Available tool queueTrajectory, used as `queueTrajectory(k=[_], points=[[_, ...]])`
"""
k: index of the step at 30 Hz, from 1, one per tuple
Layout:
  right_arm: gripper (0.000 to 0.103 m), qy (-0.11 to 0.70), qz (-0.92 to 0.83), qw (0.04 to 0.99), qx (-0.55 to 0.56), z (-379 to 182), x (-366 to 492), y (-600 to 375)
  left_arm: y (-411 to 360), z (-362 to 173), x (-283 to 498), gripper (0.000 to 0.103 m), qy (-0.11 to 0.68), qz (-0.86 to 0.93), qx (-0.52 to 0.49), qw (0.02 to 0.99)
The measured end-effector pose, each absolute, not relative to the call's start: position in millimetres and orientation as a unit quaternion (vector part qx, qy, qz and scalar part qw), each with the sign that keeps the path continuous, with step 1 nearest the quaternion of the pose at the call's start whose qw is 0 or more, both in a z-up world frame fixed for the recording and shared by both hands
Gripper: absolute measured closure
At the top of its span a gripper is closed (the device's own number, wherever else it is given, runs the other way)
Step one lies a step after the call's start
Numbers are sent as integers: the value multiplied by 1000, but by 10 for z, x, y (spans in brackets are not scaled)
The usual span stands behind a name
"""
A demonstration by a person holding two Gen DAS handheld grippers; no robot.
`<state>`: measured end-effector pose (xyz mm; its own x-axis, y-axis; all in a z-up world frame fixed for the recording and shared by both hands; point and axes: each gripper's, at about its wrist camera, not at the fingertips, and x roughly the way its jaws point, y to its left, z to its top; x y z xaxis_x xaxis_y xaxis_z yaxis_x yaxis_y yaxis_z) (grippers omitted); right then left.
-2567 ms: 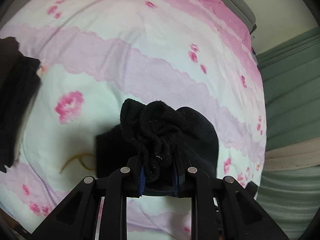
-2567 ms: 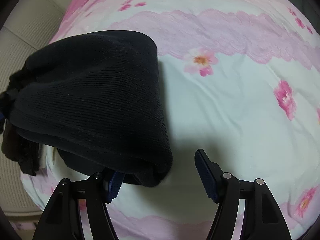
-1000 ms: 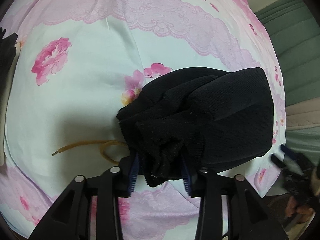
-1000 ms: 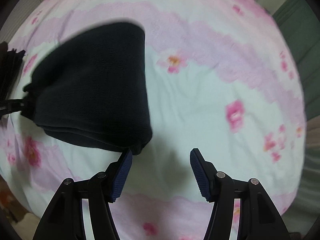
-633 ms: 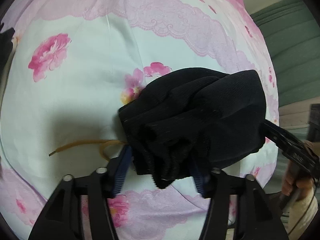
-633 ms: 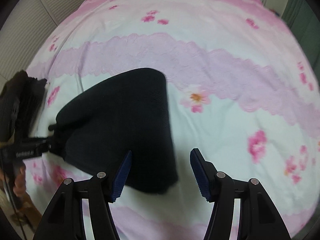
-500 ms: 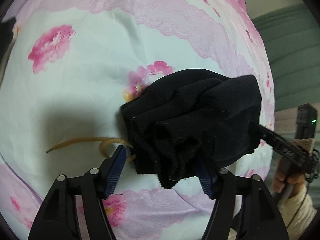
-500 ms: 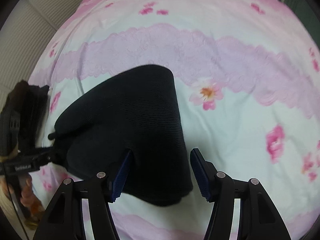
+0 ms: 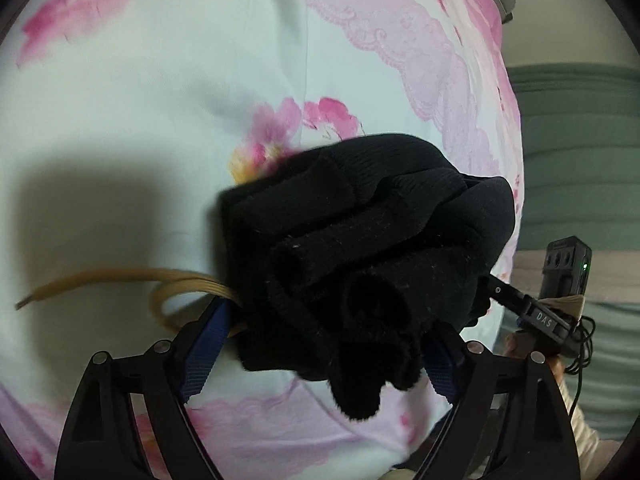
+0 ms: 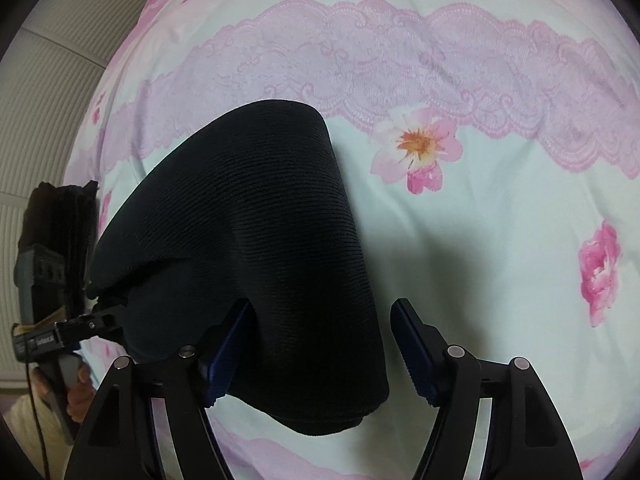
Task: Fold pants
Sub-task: 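Grasp the folded black bundle with the left gripper while the right gripper grasps it too, then lift the black bundle with both grippers and carry it toward the dark clothes stack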
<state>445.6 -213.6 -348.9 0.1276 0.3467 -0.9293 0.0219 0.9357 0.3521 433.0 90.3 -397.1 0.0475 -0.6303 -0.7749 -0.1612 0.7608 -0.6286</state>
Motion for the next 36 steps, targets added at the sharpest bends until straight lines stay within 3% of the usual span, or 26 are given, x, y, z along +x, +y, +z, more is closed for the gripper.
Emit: queueTrajectory(k=[9, 14, 15, 17, 19, 22, 27, 36], points=[[31, 657, 135, 718, 189, -3641, 4555, -2119, 810, -4102, 4449, 6, 669, -153, -317, 654], [29, 656, 127, 711, 219, -3765, 4604, -2079, 811, -4126, 4465, 6, 670, -129, -331, 652], [29, 654, 125, 713, 221, -3764, 4609, -2063, 813, -4110, 4454, 9, 671, -127, -331, 652], [33, 651, 122, 717, 219, -3730, 4605, -2011, 825, -4040, 4416, 29, 664, -140, -343, 649], [38, 648, 121, 721, 215, -3688, 4593, -1976, 803, -3958, 4388, 41, 659, -139, -343, 654], [46, 641, 119, 729, 210, -3563, 4546, -1915, 786, -3850, 4343, 49, 654, -137, -332, 666], [52, 624, 122, 746, 197, -3318, 4446, -1839, 730, -3522, 4244, 55, 635, -131, -313, 694], [53, 560, 133, 793, 200, -2513, 3886, -1861, 694, -2602, 3763, 55, 573, -162, -286, 750]])
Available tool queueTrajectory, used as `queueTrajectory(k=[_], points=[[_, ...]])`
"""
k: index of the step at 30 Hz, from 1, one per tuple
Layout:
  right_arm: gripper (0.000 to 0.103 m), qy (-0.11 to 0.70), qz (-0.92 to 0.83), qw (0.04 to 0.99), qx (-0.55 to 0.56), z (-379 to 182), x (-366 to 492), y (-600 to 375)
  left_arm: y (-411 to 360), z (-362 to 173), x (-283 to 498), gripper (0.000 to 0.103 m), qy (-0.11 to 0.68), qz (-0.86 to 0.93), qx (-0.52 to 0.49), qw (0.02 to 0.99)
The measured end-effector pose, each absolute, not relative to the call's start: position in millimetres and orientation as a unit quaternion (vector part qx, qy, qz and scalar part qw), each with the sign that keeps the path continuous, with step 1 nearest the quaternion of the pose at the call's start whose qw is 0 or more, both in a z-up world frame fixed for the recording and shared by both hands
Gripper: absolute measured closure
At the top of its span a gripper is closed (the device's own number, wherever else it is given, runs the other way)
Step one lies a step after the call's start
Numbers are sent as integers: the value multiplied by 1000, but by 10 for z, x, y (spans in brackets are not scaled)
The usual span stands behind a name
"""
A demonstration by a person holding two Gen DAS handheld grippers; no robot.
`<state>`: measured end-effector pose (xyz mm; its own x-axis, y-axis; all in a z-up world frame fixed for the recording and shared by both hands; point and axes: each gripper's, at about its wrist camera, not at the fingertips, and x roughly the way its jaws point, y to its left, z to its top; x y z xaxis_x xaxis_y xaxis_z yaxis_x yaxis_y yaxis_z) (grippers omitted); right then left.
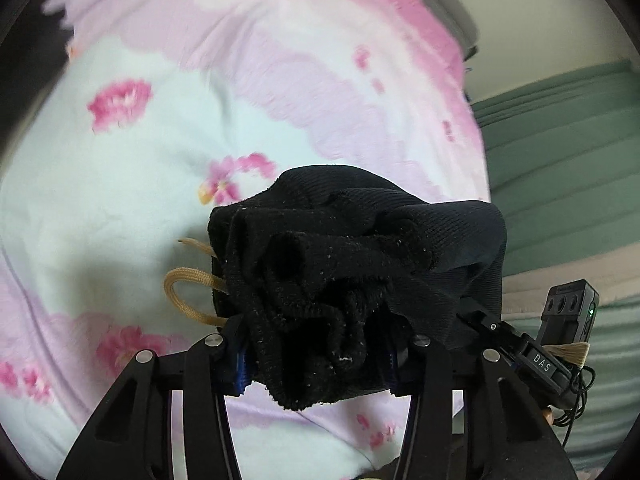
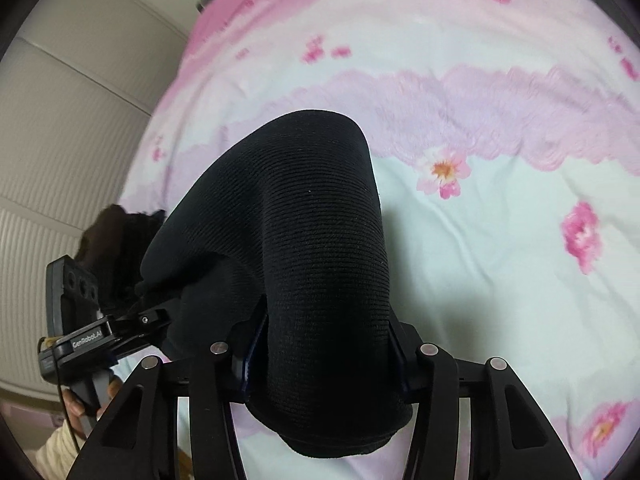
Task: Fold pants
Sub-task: 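Lift the black bundle with both grippers and carry it toward the dark clothes stack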
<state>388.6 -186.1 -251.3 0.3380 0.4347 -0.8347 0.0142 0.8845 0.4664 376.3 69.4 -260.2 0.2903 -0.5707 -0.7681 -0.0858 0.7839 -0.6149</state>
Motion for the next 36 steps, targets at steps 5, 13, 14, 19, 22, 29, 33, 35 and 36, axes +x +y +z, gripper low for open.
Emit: queueTrajectory(k=[5, 13, 14, 19, 22, 29, 33, 35, 36], points=[[53, 517, 148, 820, 194, -1957, 3489, -2000, 709, -1985, 3437, 55, 525, -167, -271, 790], [53, 446, 177, 857, 188, -1176, 3097, -1990, 726, -1172, 2927, 55, 446, -163, -247, 845], [53, 434, 182, 863, 185, -1068, 3038, -1988, 742, -1075, 2850, 55, 435, -162, -248, 850], [53, 394, 201, 879, 176, -736, 2804, -1910, 887, -736, 2525, 55, 395, -155, -247, 871], [53, 376, 214, 885, 172, -581, 2689, -1785, 1045, -591, 2338, 55, 376, -152, -253, 879], [53, 346, 243, 893, 153, -323, 2456, -1316, 1670, -397, 1937, 55, 336, -137, -262, 894], [53, 337, 254, 895, 143, -234, 2289, -942, 2158, -348, 1771, 55, 326, -136, -263, 898], [53, 332, 255, 897, 141, -205, 2209, -705, 2473, -313, 1700, 55, 325, -141, -259, 899], [53, 330, 253, 898, 143, -193, 2167, -543, 2594, -297, 1678, 55, 326, -143, -257, 898]])
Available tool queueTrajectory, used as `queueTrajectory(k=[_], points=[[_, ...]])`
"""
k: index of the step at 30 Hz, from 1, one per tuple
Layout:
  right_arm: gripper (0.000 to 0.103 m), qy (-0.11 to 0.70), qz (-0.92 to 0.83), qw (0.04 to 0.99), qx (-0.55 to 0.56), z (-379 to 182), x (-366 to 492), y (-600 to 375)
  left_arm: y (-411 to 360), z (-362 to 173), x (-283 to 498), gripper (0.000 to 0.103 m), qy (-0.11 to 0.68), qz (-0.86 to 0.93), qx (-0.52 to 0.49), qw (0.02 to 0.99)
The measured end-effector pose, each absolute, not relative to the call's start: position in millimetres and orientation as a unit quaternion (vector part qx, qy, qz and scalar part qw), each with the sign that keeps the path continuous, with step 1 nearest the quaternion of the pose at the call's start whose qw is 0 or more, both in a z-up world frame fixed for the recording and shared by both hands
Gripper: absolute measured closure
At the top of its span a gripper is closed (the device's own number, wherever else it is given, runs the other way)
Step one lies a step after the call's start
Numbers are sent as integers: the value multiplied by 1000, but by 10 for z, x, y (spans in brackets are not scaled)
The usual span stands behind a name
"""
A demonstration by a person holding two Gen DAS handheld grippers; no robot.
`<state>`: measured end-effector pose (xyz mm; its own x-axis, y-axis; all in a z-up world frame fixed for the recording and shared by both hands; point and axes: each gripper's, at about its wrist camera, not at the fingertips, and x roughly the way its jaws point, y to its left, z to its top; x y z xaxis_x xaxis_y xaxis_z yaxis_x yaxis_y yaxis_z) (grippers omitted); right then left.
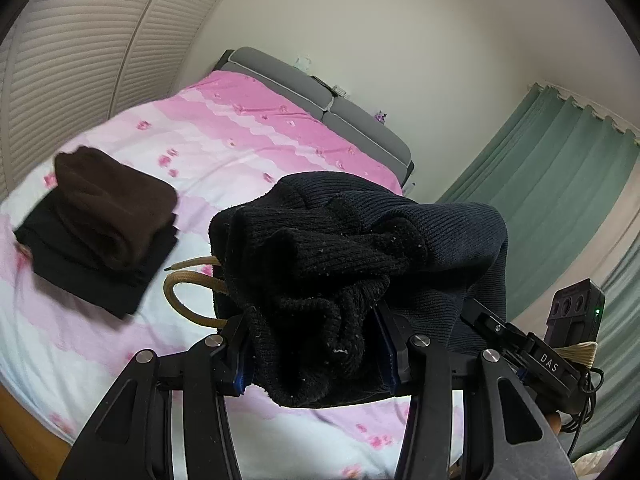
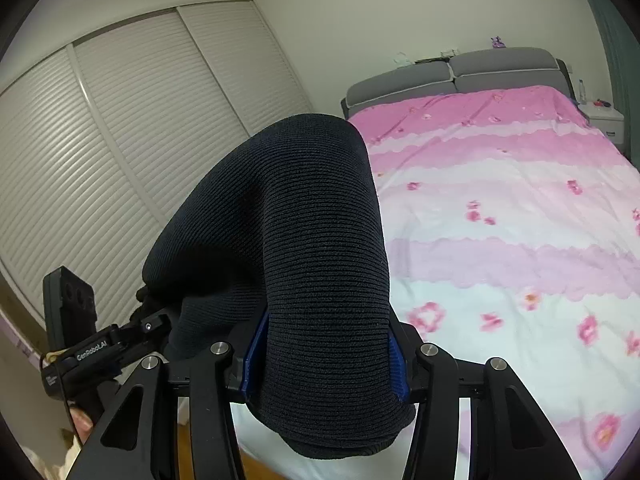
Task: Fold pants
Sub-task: 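Lift the black bundle with both grippers and carry it toward the dark clothes stack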
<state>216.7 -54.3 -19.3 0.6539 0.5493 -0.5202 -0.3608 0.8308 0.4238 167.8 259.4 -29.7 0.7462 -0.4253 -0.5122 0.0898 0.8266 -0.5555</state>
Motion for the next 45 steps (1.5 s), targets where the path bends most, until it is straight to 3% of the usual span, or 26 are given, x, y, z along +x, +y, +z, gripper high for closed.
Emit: queueTrajectory(k=[12, 25, 45], points=[[53, 314, 240, 904, 162, -119, 1828, 879, 4011, -162, 1601, 55, 320, -149, -260, 899], [53, 310, 276, 896, 160, -132, 2312, 1330, 4392, -75, 1934, 55, 303, -114, -261, 910], [53, 352, 235, 887, 184, -384, 3335, 2368, 5469, -373, 3401, 55, 377, -149, -253, 878]])
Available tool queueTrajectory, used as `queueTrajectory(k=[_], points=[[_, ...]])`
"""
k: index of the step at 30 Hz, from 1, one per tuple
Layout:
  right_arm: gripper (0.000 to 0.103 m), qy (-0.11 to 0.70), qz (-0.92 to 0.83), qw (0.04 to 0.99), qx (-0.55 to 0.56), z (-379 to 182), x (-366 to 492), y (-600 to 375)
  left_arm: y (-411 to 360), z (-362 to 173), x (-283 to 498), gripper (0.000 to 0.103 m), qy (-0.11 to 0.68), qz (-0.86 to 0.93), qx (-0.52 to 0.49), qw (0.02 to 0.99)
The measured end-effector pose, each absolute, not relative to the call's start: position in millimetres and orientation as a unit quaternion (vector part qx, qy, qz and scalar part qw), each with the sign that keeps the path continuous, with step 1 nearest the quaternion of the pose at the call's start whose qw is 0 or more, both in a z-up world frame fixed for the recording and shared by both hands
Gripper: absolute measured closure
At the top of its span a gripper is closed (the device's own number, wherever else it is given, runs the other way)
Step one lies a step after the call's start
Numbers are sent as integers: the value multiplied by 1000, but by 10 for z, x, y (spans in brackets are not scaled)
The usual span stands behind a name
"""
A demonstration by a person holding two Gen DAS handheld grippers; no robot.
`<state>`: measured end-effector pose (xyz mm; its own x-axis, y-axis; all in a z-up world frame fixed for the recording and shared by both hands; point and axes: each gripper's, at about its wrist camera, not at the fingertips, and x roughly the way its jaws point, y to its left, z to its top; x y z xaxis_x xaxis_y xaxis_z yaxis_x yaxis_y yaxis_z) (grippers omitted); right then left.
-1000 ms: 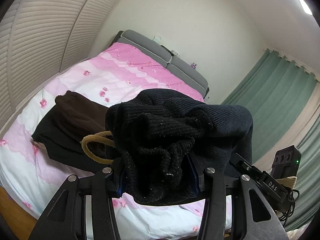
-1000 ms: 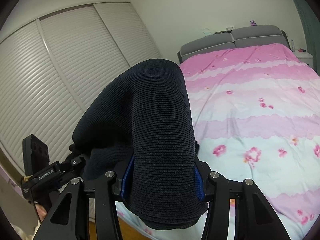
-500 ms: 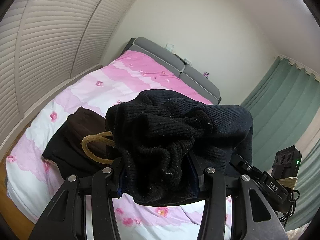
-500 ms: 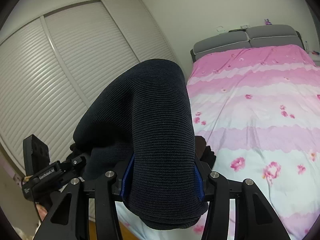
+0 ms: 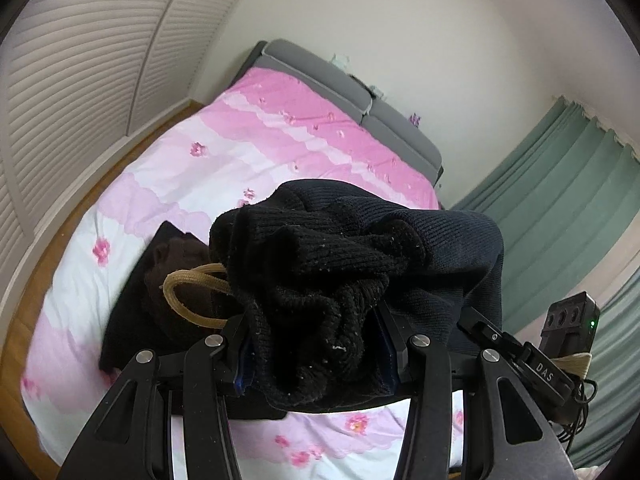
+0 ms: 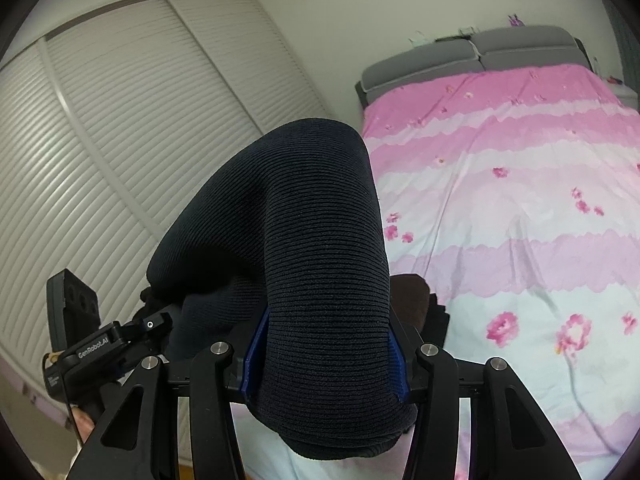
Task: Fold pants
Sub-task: 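Lift the black bundle with both grippers and carry it toward the dark clothes stack, then lower the bundle onto the dark clothes stack and open both grippers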
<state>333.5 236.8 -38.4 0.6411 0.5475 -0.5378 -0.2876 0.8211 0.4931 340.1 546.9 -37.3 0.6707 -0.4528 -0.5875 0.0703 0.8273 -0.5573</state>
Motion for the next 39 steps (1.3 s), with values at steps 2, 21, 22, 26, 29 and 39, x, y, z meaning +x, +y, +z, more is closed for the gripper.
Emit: queueTrajectory(k=[2, 21, 22, 26, 29, 39], points=[[53, 364, 225, 881, 200, -444, 3558, 2469, 5564, -398, 3626, 55, 389, -155, -248, 874], [53, 520, 150, 796, 272, -1783, 4518, 2888, 5997, -1922, 4789, 53, 571, -168, -242, 766], [53, 524, 150, 793, 272, -1828, 4516, 2890, 6001, -1964, 4794, 50, 575, -170, -238, 764], [51, 537, 149, 788, 262, -1987, 4473, 2922, 5974, -2061, 4768, 43, 579, -172, -207, 770], [50, 541, 146, 789, 254, -2038, 4462, 2929, 5971, -2143, 4759, 41, 584, -177, -197, 768], [43, 557, 136, 785, 233, -2325, 4468, 2985, 5990, -2397, 4746, 38, 589, -165, -190, 768]])
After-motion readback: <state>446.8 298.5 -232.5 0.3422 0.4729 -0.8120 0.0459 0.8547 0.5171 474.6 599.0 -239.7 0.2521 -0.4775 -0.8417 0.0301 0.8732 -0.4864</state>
